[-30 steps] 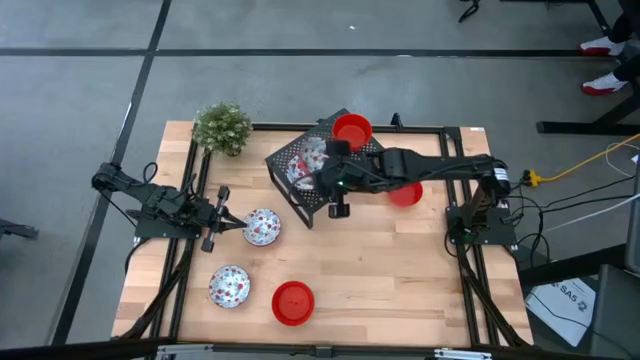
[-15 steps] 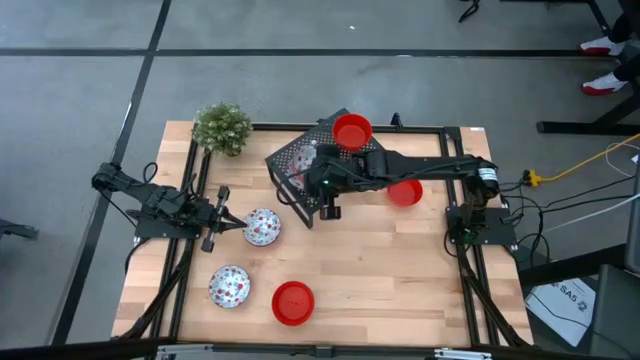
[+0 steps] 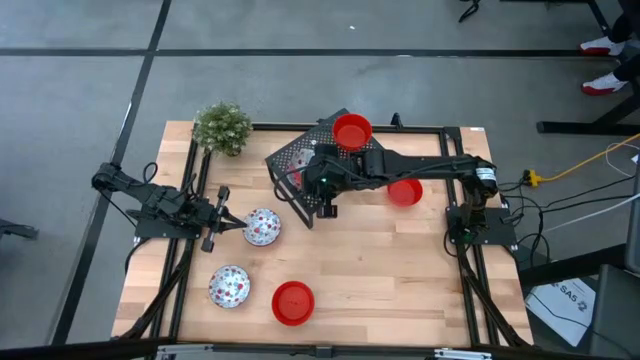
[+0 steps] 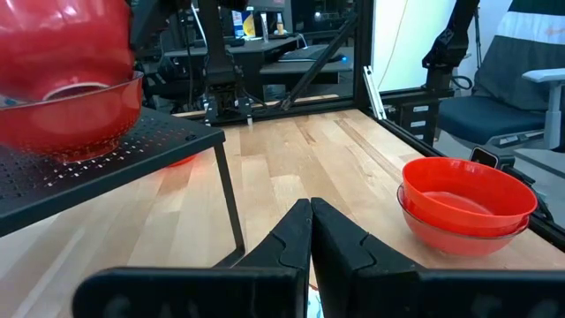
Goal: Pick & Place Mini bowls
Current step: Stack the white patterned bowl on the white patterned bowl on the shelf
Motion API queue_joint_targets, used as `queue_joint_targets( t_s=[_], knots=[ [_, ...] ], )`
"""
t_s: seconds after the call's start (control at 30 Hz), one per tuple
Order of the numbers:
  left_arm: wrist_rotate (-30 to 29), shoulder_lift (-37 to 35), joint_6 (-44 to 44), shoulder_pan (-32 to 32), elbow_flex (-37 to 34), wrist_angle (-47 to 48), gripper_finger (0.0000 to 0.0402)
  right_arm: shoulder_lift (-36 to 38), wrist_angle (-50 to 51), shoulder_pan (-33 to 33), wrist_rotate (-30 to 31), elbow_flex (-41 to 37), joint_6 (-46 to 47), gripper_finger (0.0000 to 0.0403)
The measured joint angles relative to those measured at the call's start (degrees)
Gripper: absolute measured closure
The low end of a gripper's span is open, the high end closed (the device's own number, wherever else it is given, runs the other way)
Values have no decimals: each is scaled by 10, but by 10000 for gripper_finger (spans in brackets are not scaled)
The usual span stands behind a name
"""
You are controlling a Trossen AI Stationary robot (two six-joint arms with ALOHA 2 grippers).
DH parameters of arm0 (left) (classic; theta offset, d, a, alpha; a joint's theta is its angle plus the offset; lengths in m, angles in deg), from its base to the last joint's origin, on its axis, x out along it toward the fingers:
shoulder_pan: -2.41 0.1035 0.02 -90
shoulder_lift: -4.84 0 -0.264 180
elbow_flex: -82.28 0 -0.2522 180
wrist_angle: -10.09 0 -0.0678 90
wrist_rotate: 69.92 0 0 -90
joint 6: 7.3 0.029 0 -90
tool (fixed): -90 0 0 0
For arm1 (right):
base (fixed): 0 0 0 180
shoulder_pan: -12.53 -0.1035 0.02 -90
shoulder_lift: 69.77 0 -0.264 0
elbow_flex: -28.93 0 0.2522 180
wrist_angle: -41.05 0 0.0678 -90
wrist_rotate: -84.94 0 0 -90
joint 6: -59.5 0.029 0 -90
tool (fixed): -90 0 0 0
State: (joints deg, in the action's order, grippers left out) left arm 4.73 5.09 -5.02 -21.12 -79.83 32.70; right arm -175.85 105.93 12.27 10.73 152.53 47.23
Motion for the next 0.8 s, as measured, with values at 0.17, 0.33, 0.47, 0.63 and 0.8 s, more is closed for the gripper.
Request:
queue_joint_targets(
  t_s=[0.17,0.33,0.47,0.63,0.8],
  knots=[
    [0,0,0,0,0,0,398,0,0,6,-13,0,0,352],
    [0,0,0,0,0,0,398,0,0,14,-17,0,0,352],
    [0,0,0,0,0,0,398,0,-2,21,-25,0,2,352],
    [0,0,0,0,0,0,398,0,-1,32,-26,0,31,352],
    [0,0,0,0,0,0,398,0,2,44,-80,0,41,352]
  ],
)
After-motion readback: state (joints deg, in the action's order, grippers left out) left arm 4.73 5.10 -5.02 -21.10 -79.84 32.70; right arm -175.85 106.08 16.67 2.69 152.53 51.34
